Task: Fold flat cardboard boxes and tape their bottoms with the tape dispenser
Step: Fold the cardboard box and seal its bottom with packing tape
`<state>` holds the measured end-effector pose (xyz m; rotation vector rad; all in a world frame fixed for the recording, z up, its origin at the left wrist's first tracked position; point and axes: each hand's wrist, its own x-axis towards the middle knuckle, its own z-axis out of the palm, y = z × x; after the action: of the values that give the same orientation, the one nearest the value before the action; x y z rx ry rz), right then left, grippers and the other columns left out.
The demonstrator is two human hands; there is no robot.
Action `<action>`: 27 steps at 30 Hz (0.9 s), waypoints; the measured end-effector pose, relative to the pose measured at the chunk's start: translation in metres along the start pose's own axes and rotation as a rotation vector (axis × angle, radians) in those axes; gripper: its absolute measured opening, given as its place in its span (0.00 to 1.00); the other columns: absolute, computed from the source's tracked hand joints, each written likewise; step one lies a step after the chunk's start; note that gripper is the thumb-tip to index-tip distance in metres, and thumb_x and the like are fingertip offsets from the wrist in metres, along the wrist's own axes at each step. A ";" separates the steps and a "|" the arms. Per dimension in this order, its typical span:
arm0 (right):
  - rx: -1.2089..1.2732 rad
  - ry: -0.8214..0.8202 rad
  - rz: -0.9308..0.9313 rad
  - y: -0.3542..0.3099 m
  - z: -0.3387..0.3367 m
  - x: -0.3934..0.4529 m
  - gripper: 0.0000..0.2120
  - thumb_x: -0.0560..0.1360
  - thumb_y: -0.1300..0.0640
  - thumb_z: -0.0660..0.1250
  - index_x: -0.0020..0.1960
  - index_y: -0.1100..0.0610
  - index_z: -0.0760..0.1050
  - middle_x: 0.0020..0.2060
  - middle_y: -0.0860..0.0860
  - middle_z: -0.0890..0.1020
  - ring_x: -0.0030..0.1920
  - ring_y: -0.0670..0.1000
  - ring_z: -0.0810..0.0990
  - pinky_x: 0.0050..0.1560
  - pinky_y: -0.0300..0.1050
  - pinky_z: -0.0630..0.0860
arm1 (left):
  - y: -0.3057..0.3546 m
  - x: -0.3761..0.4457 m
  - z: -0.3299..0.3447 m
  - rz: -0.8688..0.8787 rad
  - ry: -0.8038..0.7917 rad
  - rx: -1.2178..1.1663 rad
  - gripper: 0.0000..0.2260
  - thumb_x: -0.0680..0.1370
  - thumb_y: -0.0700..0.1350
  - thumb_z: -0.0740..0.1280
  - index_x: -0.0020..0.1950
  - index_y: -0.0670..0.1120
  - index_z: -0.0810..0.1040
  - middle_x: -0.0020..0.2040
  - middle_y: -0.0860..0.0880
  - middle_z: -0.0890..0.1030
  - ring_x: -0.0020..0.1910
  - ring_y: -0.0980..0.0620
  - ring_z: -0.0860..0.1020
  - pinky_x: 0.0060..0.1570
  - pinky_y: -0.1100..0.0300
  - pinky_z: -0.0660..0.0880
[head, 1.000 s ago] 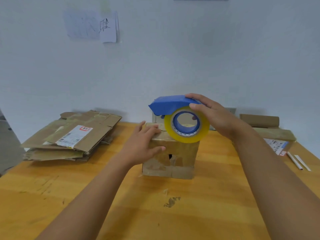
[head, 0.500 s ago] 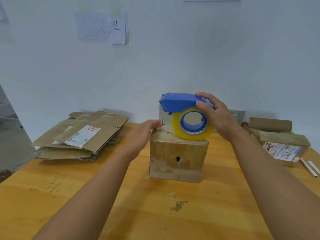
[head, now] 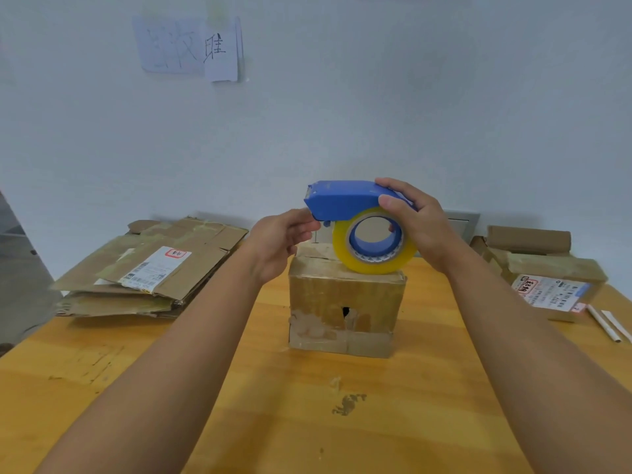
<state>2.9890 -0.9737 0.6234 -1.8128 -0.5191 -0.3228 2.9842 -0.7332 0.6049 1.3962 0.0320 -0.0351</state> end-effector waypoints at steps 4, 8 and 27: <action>0.009 -0.010 -0.007 -0.004 0.002 0.000 0.20 0.73 0.41 0.66 0.65 0.43 0.75 0.57 0.41 0.78 0.50 0.36 0.79 0.46 0.32 0.76 | 0.003 0.001 -0.002 -0.021 -0.028 -0.050 0.13 0.81 0.48 0.62 0.49 0.44 0.84 0.42 0.48 0.85 0.39 0.54 0.78 0.41 0.60 0.71; 0.012 -0.015 -0.009 -0.003 0.003 0.000 0.23 0.71 0.38 0.65 0.65 0.42 0.75 0.58 0.40 0.77 0.51 0.35 0.79 0.46 0.32 0.76 | 0.006 0.001 -0.006 -0.081 -0.084 -0.084 0.23 0.78 0.62 0.64 0.53 0.42 0.84 0.45 0.47 0.85 0.36 0.54 0.81 0.39 0.61 0.76; -0.040 -0.034 -0.017 -0.008 0.003 0.004 0.17 0.76 0.44 0.68 0.65 0.41 0.75 0.56 0.37 0.78 0.48 0.34 0.79 0.44 0.30 0.76 | 0.004 -0.002 -0.008 -0.129 -0.030 -0.188 0.05 0.78 0.40 0.70 0.50 0.39 0.81 0.37 0.47 0.81 0.32 0.55 0.80 0.34 0.64 0.79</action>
<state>2.9880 -0.9687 0.6311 -1.8562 -0.5555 -0.3166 2.9828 -0.7242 0.6074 1.2042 0.0979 -0.1572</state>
